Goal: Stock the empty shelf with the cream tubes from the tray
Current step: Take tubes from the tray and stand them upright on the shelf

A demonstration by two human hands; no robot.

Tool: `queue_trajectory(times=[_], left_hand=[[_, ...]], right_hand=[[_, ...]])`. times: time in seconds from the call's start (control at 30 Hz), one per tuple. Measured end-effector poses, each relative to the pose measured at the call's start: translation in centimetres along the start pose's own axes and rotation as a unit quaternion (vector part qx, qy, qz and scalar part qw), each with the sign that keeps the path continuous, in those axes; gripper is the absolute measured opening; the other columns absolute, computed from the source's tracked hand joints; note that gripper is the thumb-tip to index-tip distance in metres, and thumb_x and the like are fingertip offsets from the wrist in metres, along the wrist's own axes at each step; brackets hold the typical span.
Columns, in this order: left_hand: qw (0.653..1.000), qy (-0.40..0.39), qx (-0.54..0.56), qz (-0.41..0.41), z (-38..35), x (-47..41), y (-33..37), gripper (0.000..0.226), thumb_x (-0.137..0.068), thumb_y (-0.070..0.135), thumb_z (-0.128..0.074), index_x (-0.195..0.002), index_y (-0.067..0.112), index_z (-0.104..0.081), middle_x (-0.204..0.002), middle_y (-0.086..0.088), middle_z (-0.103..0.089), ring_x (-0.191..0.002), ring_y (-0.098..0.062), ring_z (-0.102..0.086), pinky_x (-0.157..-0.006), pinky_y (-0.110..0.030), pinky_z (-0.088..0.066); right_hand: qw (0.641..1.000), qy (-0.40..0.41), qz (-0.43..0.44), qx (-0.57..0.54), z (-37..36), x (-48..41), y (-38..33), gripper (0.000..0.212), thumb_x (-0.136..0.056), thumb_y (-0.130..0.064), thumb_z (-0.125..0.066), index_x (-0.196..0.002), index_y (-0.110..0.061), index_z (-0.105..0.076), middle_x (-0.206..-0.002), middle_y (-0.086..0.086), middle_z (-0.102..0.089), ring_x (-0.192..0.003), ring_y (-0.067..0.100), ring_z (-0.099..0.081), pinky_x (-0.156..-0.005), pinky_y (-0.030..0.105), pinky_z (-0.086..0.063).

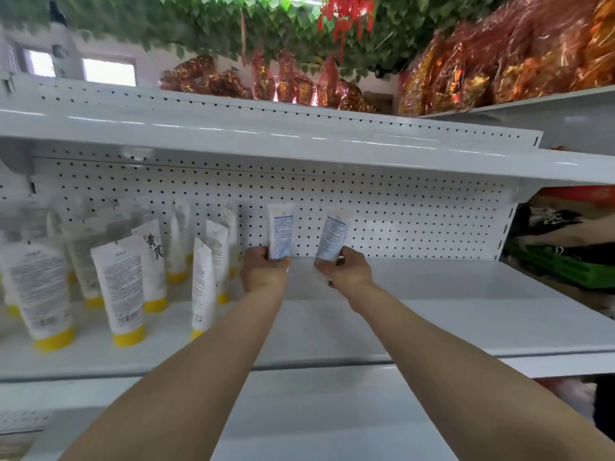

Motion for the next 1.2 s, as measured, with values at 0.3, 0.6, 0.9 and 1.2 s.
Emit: queue_trajectory(times=[0.3,0.6,0.9,1.2], left_hand=[[0.997,0.051,-0.051,-0.027,-1.0,-5.1,-1.3,0.029,-0.077,0.017,-0.076,-0.104,0.010,-0.067,-0.107,-0.006,-0.070,-0.097,-0.026,-0.066,-0.077,-0.029,-0.053],[0.988,0.065,-0.129,-0.057,-2.1,-9.3,-2.5,0.033,-0.077,0.015,-0.078,-0.109,0.009,-0.070,-0.109,-0.011,-0.071,-0.098,-0.028,-0.066,-0.070,-0.023,-0.044],[0.981,0.079,-0.163,-0.069,-3.4,-10.9,-2.9,0.035,-0.077,0.020,-0.079,-0.108,0.009,-0.070,-0.108,-0.012,-0.071,-0.094,-0.027,-0.067,-0.067,-0.022,-0.041],[0.978,0.083,-0.177,-0.069,-3.6,-11.3,-3.5,0.030,-0.077,0.026,-0.078,-0.100,0.011,-0.069,-0.099,-0.008,-0.071,-0.087,-0.023,-0.065,-0.067,-0.023,-0.039]], right_hand=[[0.997,-0.015,0.029,0.067,-0.6,-5.0,1.2,0.039,-0.071,-0.039,-0.079,-0.098,-0.016,-0.063,-0.090,-0.001,-0.070,-0.086,0.020,-0.068,-0.075,0.037,-0.058],[0.989,-0.067,0.038,0.125,-4.2,-10.1,1.6,0.044,-0.076,-0.035,-0.078,-0.108,-0.014,-0.057,-0.102,0.001,-0.066,-0.093,0.020,-0.061,-0.071,0.028,-0.043],[0.988,-0.090,0.061,0.106,-6.1,-11.9,1.3,0.051,-0.079,-0.029,-0.078,-0.120,-0.012,-0.052,-0.117,0.003,-0.065,-0.107,0.022,-0.061,-0.079,0.024,-0.041],[0.989,-0.086,0.059,0.101,-6.6,-12.4,1.8,0.054,-0.080,-0.035,-0.077,-0.124,-0.016,-0.052,-0.119,0.002,-0.065,-0.110,0.021,-0.060,-0.079,0.024,-0.039]])
Point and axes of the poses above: each hand's wrist, its own x-axis away from the middle knuckle, its own z-axis out of the back of the hand, y = z × x, the point moved 9 cm from there along -x, towards the middle knuckle
